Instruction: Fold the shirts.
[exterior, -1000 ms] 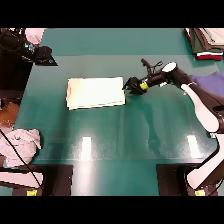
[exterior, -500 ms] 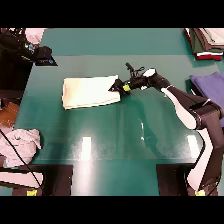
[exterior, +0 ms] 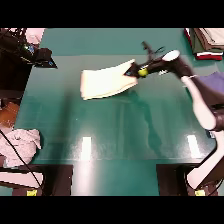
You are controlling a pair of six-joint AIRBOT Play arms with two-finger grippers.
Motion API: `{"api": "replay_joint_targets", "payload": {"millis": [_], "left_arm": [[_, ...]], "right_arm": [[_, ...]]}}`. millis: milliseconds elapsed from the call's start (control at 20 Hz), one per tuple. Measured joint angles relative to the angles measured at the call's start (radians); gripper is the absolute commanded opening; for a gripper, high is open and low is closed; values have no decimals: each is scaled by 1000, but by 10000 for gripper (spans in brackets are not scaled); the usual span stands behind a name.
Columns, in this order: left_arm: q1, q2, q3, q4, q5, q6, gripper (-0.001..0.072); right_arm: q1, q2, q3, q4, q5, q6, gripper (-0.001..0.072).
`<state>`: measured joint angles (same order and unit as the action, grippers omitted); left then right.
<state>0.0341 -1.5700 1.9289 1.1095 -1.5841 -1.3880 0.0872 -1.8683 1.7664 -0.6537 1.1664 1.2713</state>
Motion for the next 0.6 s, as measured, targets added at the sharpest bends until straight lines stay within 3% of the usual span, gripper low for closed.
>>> {"api": "replay_joint_targets", "payload": {"millis": [250, 600], "left_arm": [[0, 0, 0, -20, -2, 0, 27], [-54, 0, 0, -56, 6, -1, 26]], "right_arm": [[-319, 162, 3, -162, 80, 5, 15], [-707, 250, 4, -223, 79, 7, 15]]}}
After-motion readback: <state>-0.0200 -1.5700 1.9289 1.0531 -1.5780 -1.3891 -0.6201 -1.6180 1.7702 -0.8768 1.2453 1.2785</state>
